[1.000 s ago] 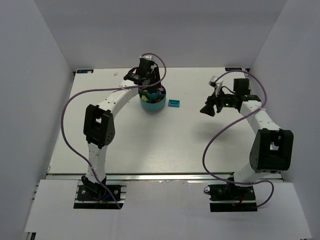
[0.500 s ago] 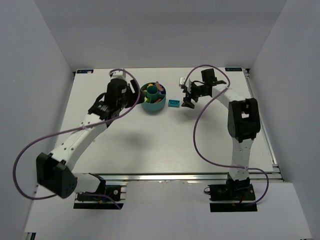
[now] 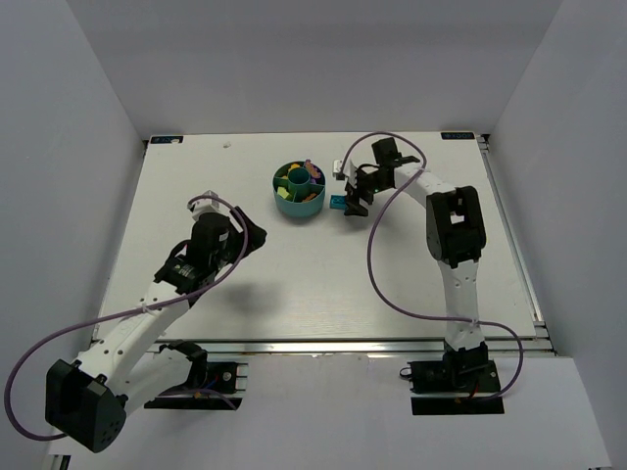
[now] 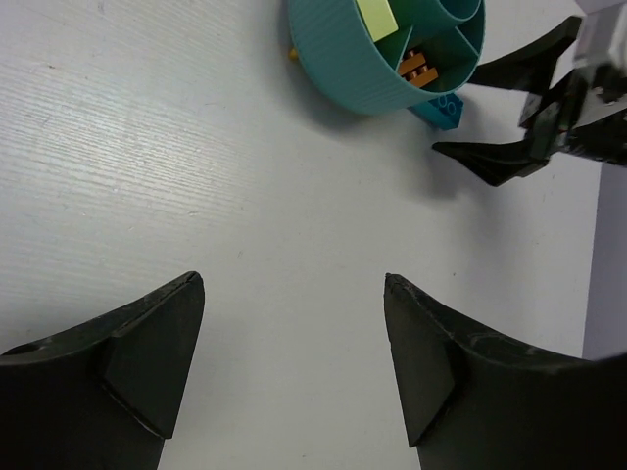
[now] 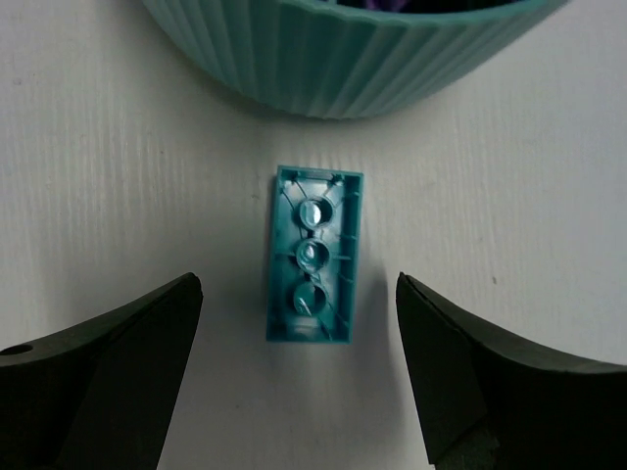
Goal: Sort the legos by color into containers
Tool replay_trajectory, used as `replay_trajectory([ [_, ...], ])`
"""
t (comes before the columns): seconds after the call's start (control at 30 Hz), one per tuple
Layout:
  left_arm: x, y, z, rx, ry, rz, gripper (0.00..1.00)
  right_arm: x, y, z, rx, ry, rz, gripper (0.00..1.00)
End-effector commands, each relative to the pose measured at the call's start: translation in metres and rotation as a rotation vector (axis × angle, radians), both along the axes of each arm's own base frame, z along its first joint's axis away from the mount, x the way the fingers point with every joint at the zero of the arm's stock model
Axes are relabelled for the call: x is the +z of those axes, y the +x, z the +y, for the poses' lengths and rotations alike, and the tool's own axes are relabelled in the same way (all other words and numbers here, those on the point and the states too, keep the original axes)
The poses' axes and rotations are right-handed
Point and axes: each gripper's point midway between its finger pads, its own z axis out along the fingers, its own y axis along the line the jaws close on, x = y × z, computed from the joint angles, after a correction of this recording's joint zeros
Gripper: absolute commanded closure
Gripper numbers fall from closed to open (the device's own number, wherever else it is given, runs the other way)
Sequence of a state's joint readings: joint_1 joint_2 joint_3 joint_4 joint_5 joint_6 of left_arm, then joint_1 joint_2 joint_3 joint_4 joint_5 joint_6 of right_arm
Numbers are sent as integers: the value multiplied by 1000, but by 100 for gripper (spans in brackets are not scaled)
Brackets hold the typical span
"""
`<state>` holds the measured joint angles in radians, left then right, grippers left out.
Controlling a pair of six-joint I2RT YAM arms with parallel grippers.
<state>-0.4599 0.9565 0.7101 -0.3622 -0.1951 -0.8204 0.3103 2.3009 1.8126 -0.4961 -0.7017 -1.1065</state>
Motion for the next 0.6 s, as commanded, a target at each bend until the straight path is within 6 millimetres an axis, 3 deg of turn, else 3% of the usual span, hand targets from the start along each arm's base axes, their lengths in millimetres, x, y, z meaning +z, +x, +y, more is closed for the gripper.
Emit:
replay_trajectory([
  [0.0, 21, 7, 0, 32, -49, -61, 17, 0, 8, 8, -17, -11, -8, 15],
  [0.17, 27, 9, -2, 31, -63, -71, 17, -16, 11, 6, -38, -33, 14, 22],
  [0.23, 30, 9, -4, 30, -85, -78, 17, -19, 9, 5, -28, -40, 17, 29],
  [0.4, 36, 14, -20, -16, -152, -110, 17, -22, 2, 1, -7, -45, 47, 62],
  [0.57, 40, 21, -44, -97, -244, -132, 17, -10, -6, -15, -19, -35, 52, 83],
])
